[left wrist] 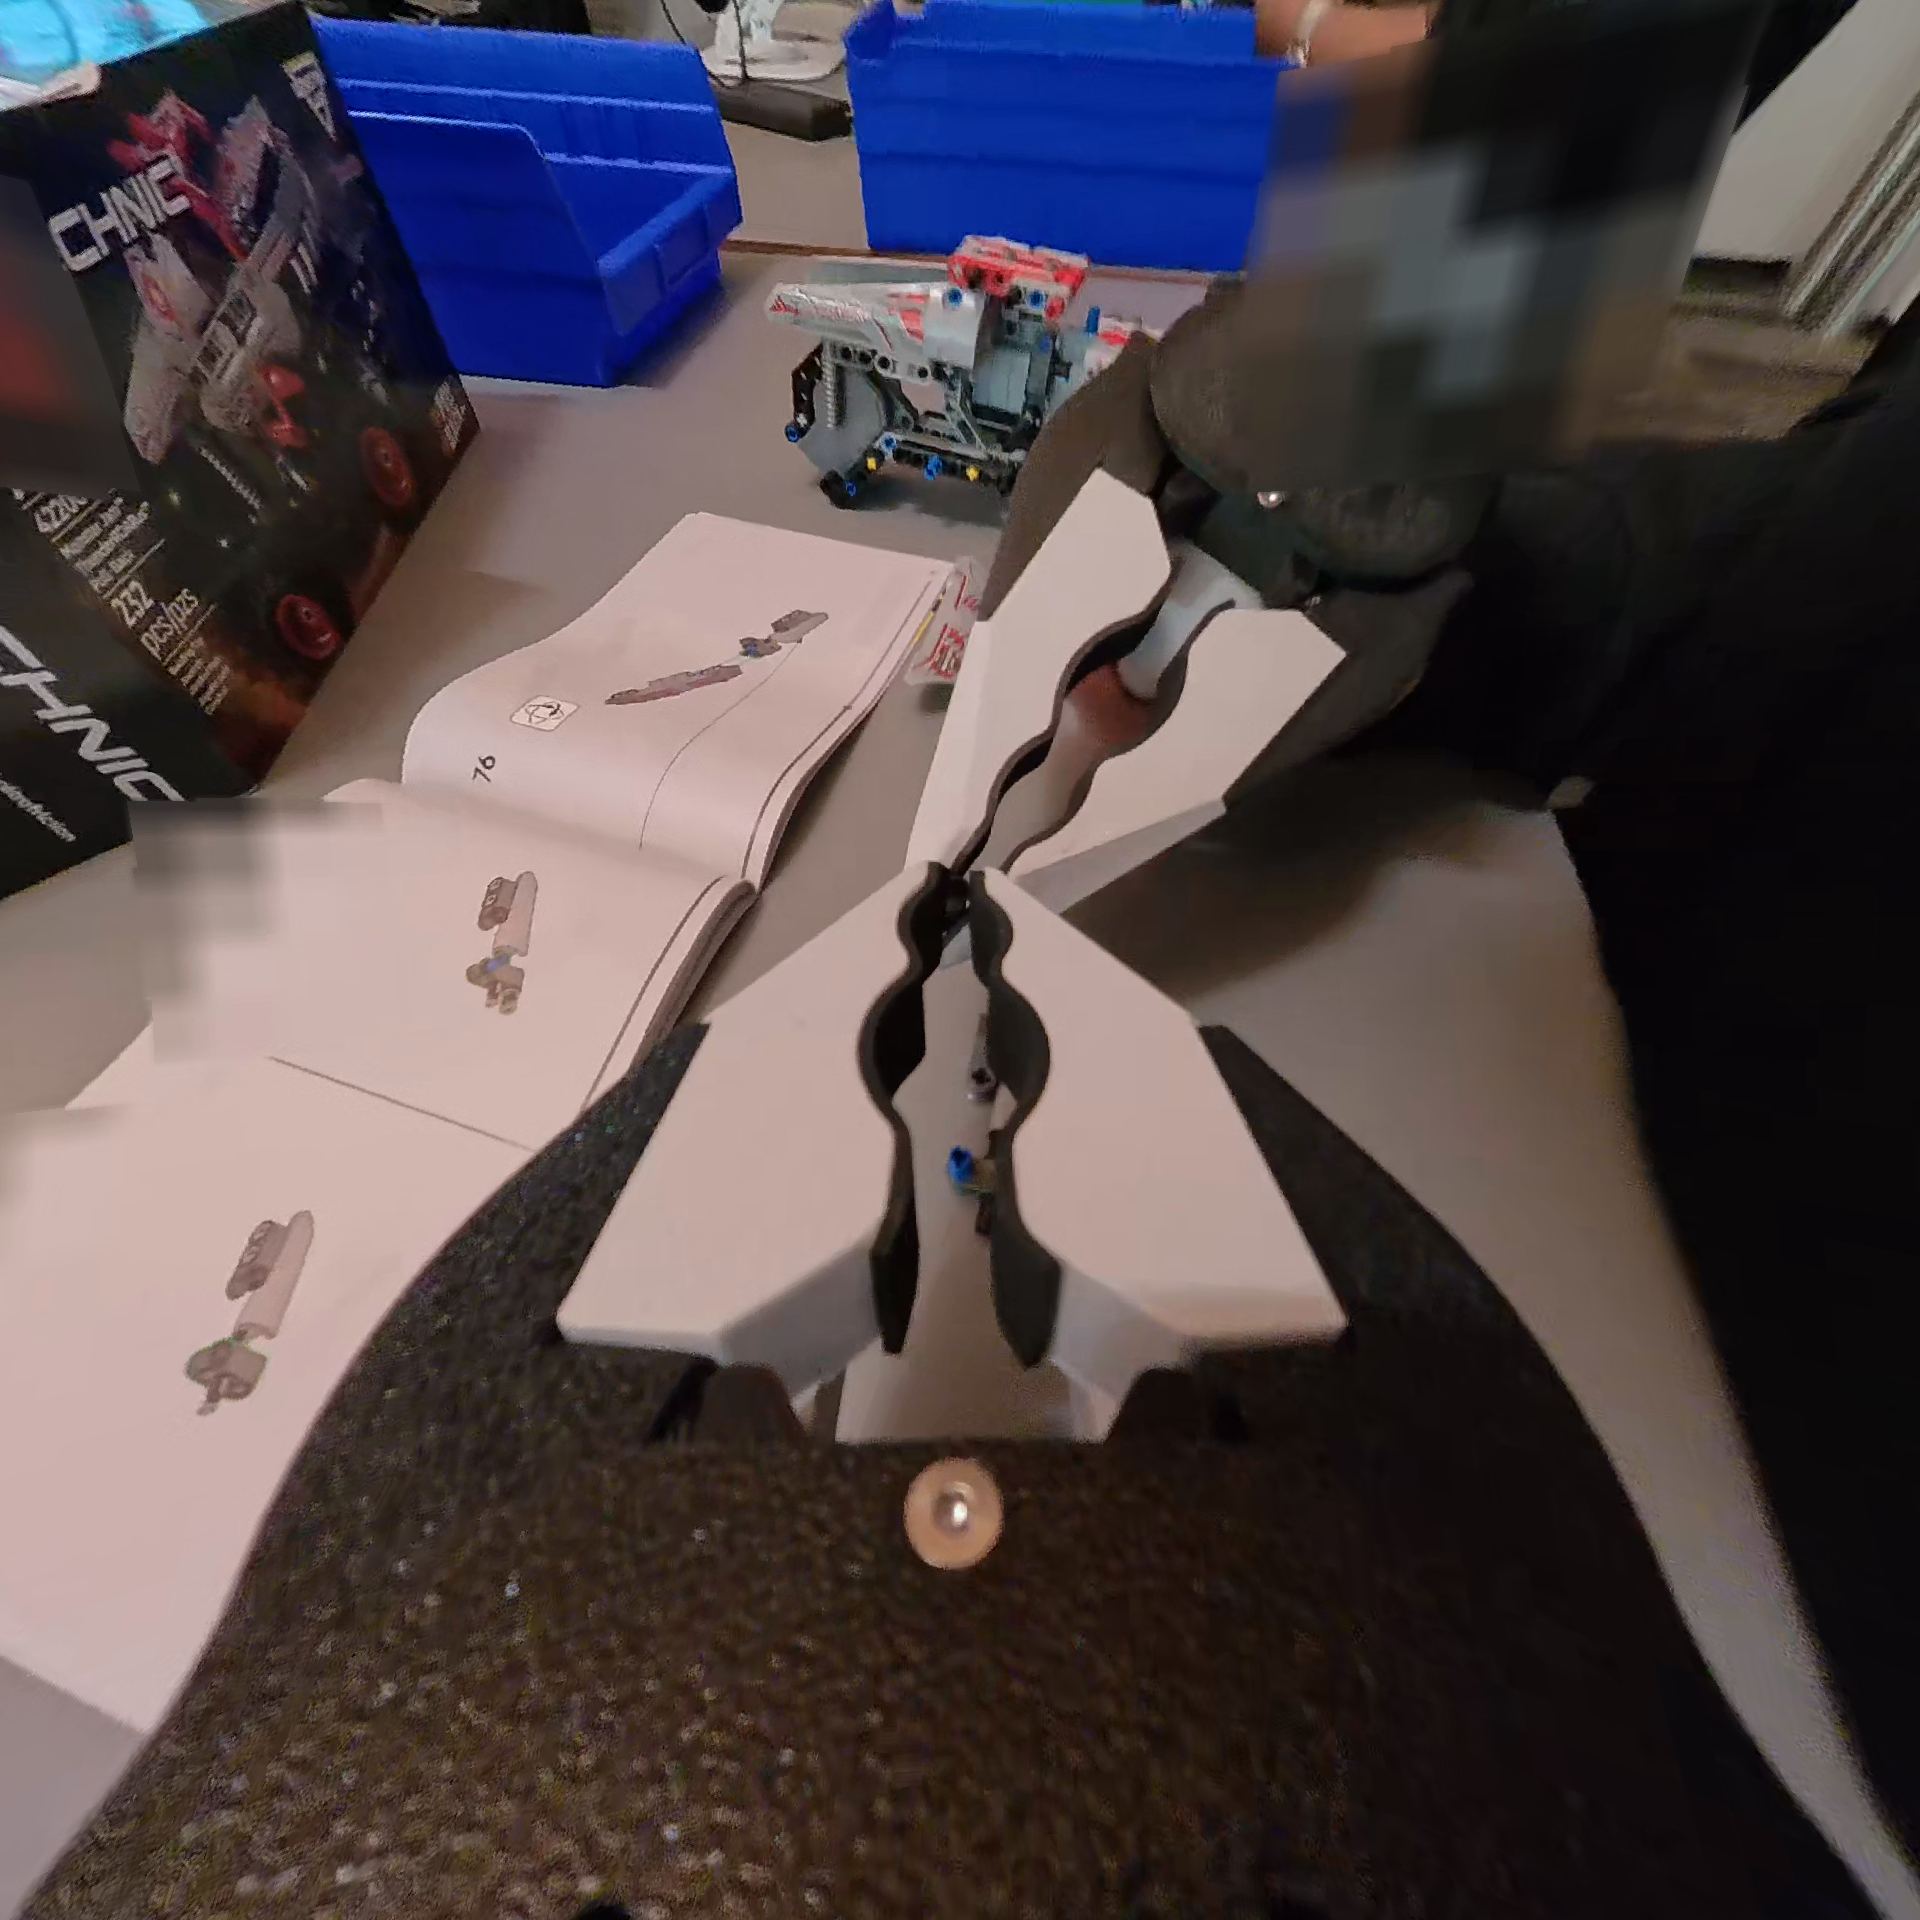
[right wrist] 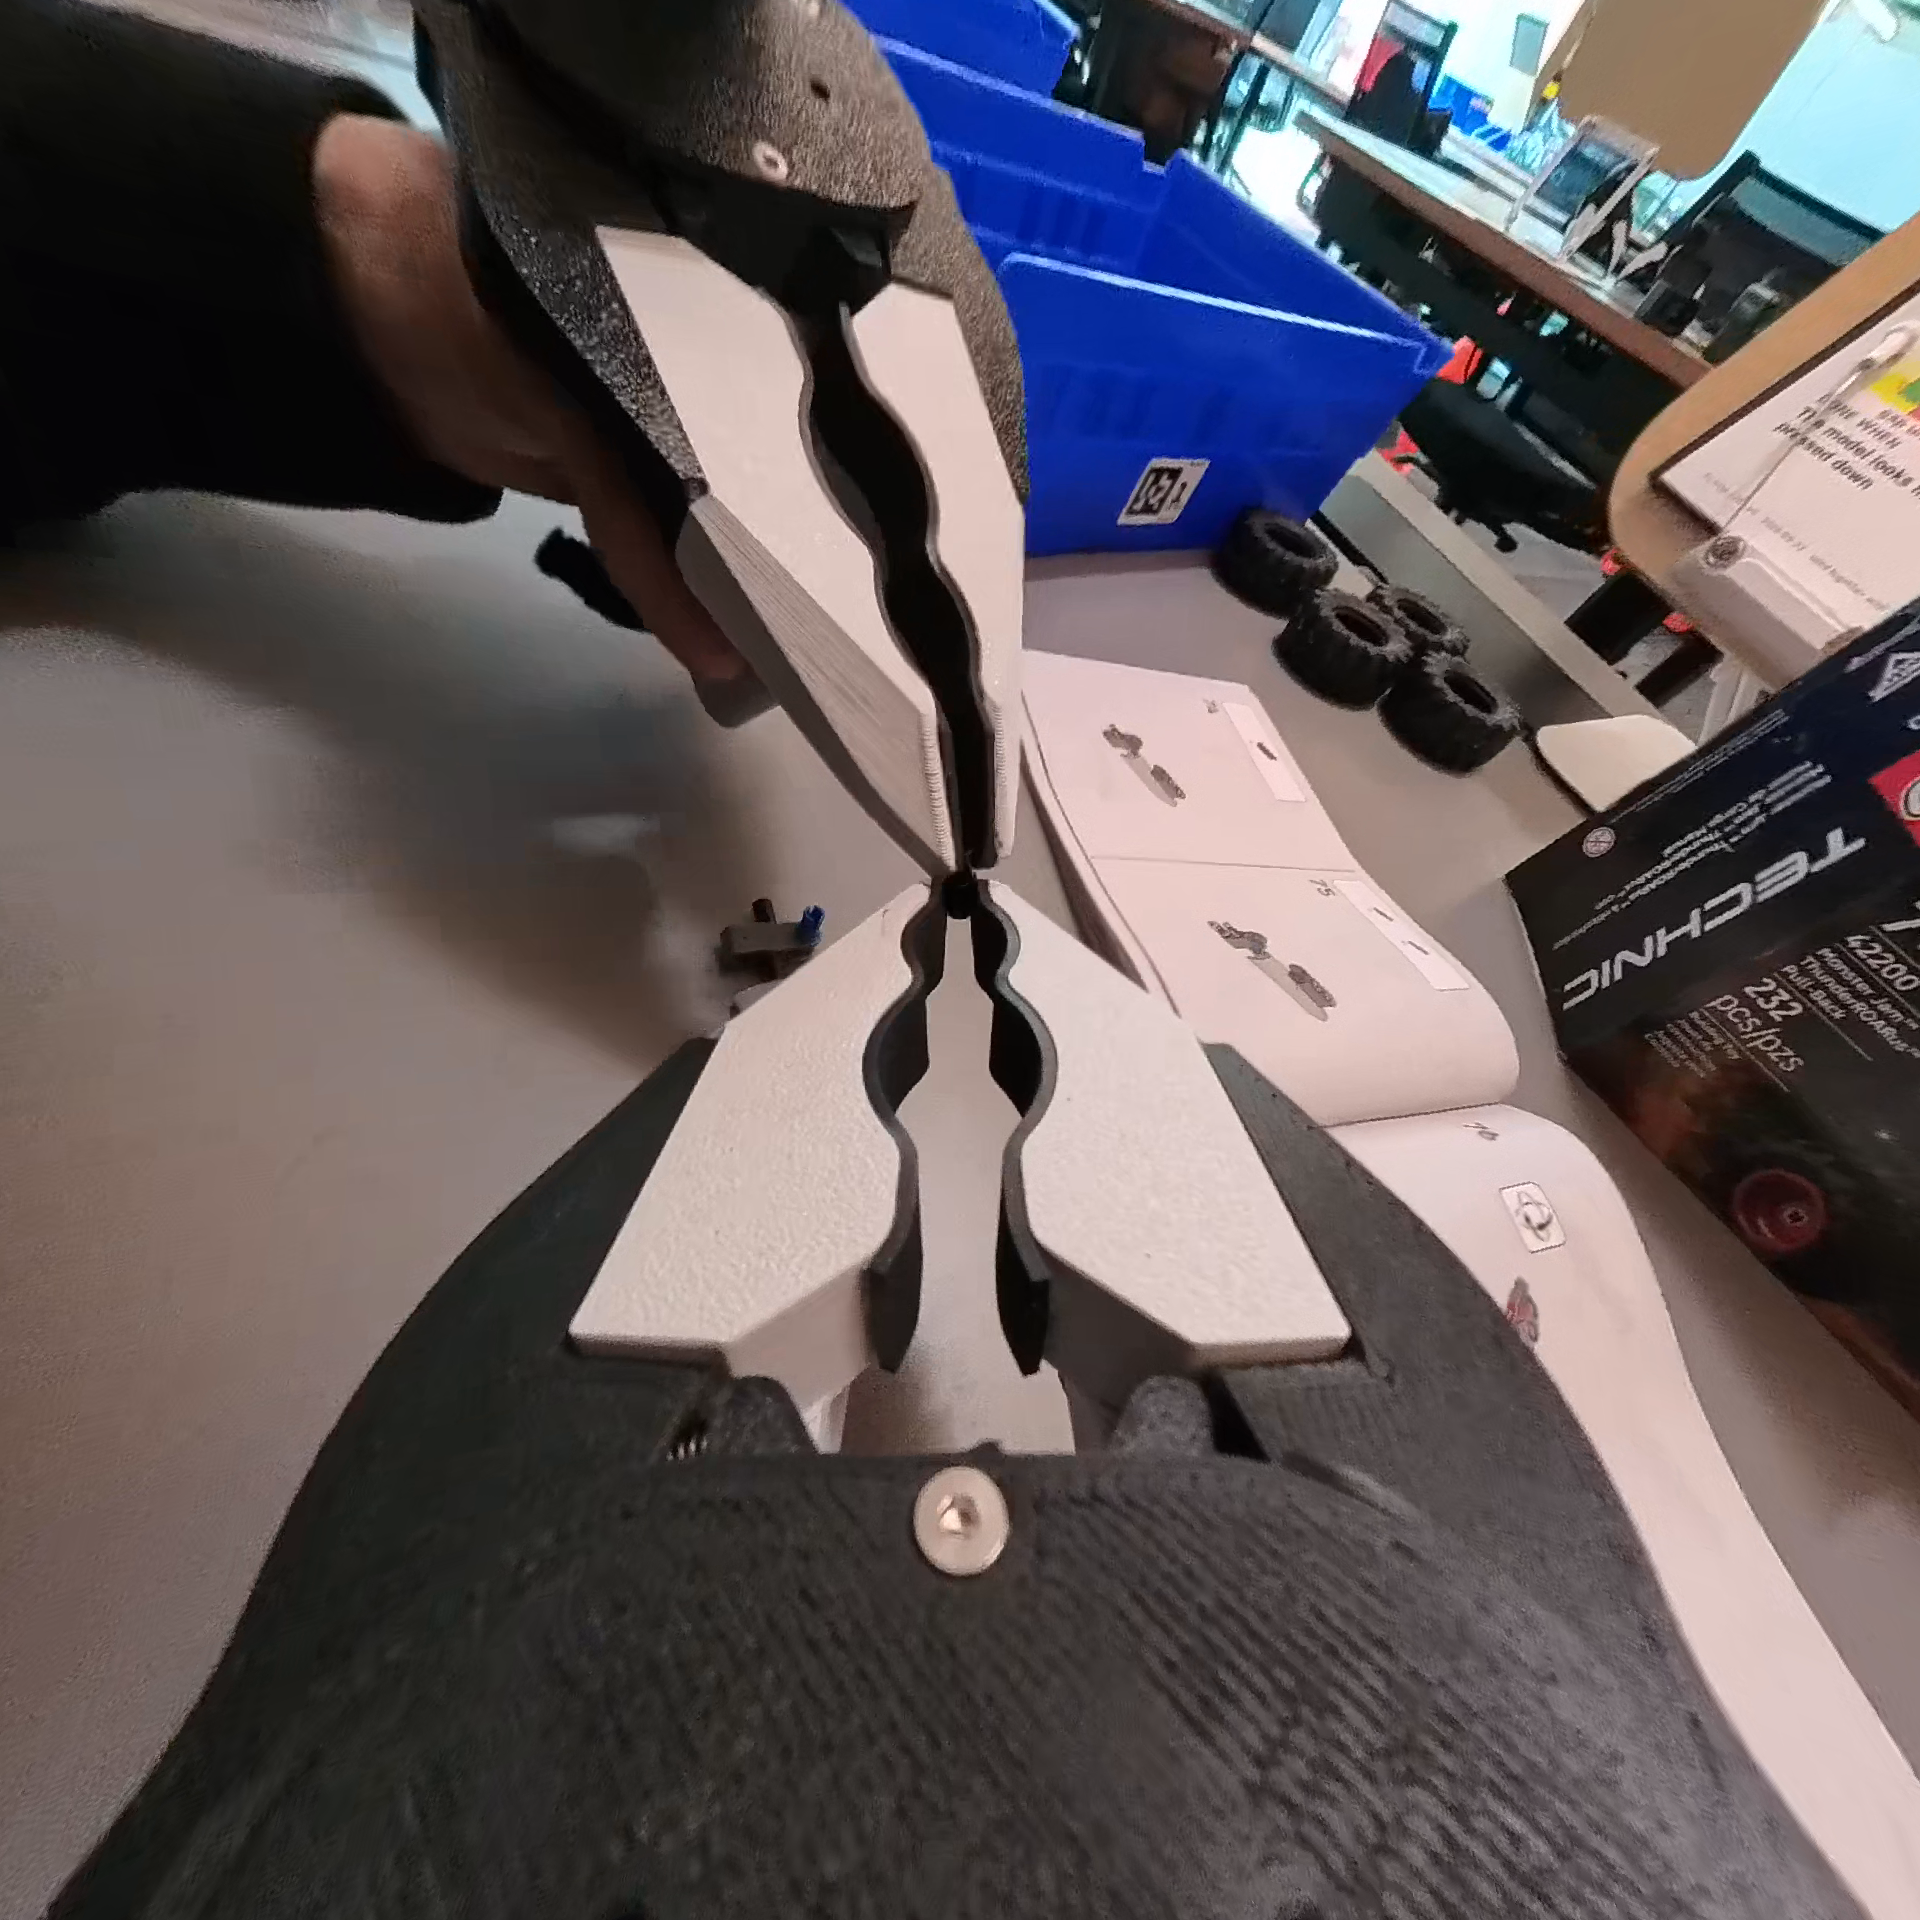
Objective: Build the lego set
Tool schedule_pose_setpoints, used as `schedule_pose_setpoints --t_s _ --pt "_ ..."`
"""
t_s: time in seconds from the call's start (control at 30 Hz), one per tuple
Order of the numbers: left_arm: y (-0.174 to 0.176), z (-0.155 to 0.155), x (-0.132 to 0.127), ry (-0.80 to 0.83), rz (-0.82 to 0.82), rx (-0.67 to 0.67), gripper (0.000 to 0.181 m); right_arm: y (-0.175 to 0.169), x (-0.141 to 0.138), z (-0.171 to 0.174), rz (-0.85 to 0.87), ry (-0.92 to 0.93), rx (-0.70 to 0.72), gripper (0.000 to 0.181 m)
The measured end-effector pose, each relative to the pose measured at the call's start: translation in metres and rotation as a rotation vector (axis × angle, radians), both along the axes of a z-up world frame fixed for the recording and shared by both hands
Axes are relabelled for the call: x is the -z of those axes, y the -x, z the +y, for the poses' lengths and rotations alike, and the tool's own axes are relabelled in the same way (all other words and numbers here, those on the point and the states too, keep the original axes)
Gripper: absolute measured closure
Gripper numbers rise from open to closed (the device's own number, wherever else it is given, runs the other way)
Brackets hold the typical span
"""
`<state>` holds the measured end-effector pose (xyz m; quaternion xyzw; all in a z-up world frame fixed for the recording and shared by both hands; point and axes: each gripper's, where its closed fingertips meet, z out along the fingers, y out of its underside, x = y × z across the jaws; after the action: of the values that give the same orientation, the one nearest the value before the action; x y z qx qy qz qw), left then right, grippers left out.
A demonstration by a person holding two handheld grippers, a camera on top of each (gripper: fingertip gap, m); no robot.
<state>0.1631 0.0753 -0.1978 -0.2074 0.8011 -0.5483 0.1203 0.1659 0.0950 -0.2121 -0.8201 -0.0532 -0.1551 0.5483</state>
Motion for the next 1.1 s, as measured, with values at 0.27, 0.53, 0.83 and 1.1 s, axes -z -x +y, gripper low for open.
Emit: schedule_pose_setpoints --t_s 0.27,0.53,0.83,1.1 --pt "-0.004 0.005 0.001 -0.004 -0.089 0.057 0.181 -0.004 0.001 0.006 0.012 0.016 0.009 0.178" --pt "0.004 0.012 -0.004 0.108 -0.006 0.062 0.180 0.006 -0.004 0.013 0.041 0.030 -0.056 0.178" --pt "0.006 0.014 -0.003 0.100 0.003 0.068 0.181 0.009 -0.002 0.016 0.064 0.057 -0.112 0.178" --pt "0.007 0.011 -0.005 0.107 0.023 0.052 0.180 0.011 -0.003 0.013 0.002 0.068 -0.082 0.176"
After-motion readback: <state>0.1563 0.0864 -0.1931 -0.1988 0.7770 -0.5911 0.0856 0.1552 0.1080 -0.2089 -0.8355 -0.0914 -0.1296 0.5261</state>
